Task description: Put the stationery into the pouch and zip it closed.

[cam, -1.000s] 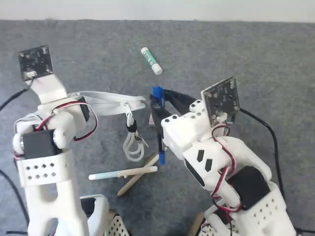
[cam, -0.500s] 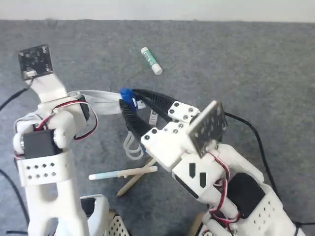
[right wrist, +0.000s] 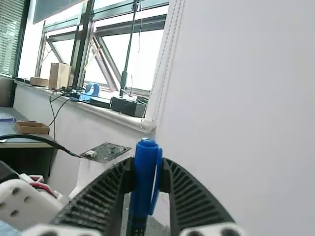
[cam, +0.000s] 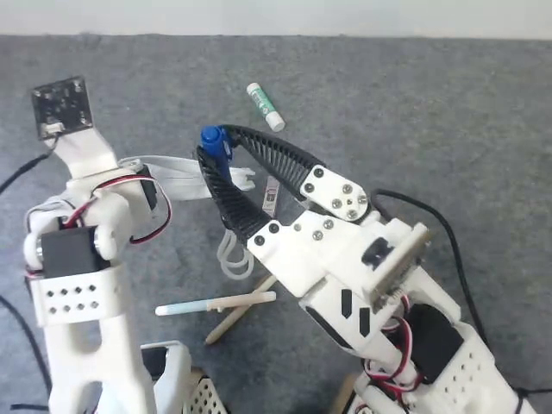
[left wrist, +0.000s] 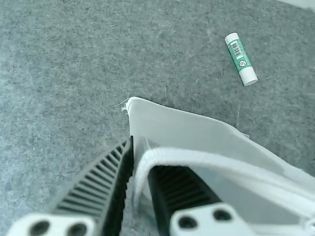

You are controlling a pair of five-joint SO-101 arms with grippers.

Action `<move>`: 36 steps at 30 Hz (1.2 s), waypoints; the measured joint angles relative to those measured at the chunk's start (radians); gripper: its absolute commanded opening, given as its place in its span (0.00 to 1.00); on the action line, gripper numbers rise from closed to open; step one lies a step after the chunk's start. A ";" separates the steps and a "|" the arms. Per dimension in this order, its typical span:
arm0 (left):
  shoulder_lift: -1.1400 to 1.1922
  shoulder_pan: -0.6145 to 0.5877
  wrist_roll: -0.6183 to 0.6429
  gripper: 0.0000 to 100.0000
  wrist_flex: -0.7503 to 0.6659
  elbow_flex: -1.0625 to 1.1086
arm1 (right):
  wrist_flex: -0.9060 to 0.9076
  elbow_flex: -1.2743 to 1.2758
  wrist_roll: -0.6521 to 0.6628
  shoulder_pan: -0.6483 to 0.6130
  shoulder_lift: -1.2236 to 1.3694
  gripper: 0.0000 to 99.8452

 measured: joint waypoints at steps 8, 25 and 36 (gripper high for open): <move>0.000 0.000 0.000 0.01 0.000 0.000 | -0.190 0.032 0.000 -0.003 0.158 0.01; 0.002 0.000 0.002 0.01 0.000 0.000 | -0.631 0.199 0.003 0.009 0.226 0.01; 0.002 0.000 0.002 0.01 -0.015 0.000 | -0.798 0.305 0.003 0.020 0.385 0.01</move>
